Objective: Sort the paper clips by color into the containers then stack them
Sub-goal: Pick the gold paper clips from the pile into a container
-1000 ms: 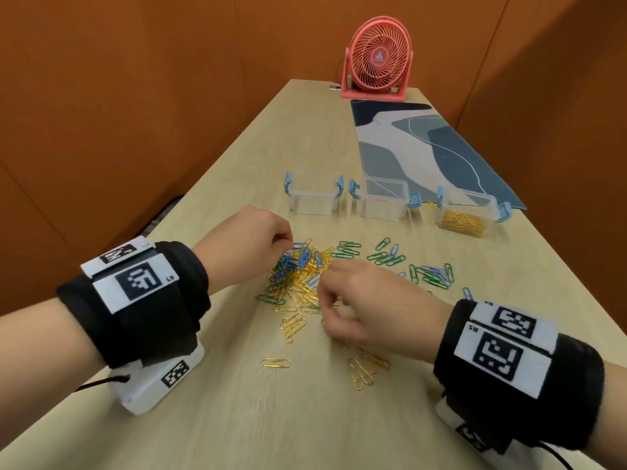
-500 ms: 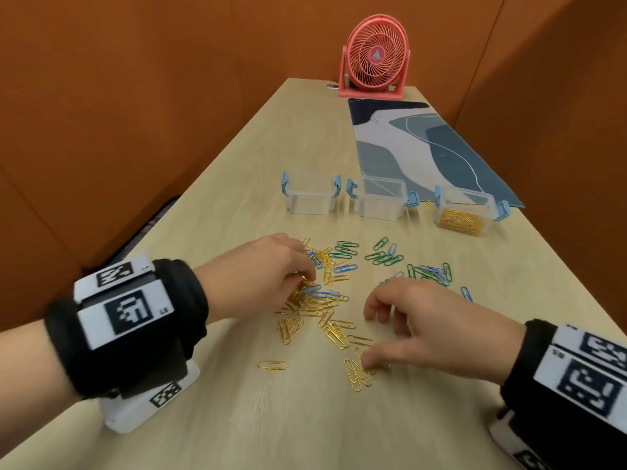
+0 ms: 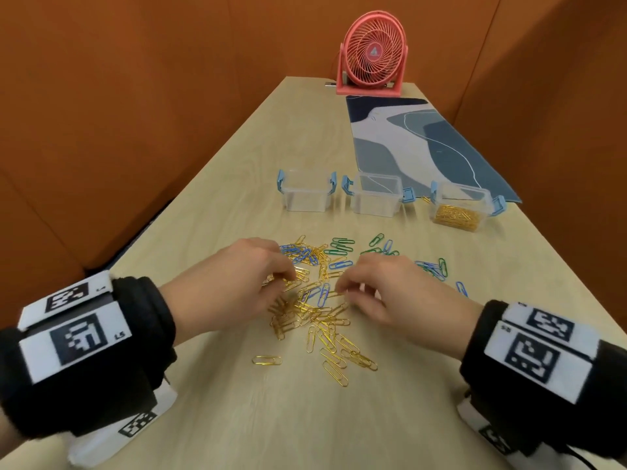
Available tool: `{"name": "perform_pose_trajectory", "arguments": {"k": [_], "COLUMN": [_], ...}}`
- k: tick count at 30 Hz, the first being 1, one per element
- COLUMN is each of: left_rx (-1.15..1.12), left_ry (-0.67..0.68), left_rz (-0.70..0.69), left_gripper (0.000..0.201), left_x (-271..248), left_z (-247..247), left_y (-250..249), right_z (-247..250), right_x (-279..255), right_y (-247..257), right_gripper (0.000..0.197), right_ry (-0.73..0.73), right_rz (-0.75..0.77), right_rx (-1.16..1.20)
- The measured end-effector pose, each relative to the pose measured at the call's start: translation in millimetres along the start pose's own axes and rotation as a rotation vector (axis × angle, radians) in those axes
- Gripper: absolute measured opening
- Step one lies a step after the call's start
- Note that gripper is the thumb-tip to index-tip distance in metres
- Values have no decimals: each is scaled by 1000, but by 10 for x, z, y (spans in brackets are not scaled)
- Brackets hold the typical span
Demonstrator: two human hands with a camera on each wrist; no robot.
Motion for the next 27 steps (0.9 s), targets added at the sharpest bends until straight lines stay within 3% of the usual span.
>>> {"name": "perform_pose_trajectory", "arguments": {"k": [2, 5, 12, 15, 20, 24, 27], "left_rx": [21, 0, -13, -64, -47, -46, -5], "left_ry": [53, 118, 222, 195, 48, 130, 226], "left_rz": [48, -6, 40, 89, 175, 48, -17], "left_gripper": [21, 21, 12, 9, 9, 15, 21], "left_x": [34, 94, 270, 240, 213, 258, 400], "left_z": [0, -1, -26, -31, 20, 31, 33], "left_y": [4, -30, -68, -51, 0, -94, -190], "right_z": [49, 76, 17, 34, 125, 110, 124], "right_x": [103, 247, 323, 261, 208, 201, 199], "right_y": [-7, 32, 2, -12, -55, -97, -76], "right_gripper": [27, 28, 12, 14, 20, 25, 29], "right_ry": [-10, 85, 151, 122, -85, -35, -34], "right_rz": [20, 57, -69, -94, -242, -377, -356], "right_rx": [-27, -96, -140, -127, -108, -179, -167]}}
Point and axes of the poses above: each hand's wrist, its own x-axis towards the middle knuckle, its own z-axis out of the back of the hand, y = z × x, the point moved 1 cm from there along x, towards the middle knuckle, and after that the axes turned 14 degrees about y, right-handed, at the moved point
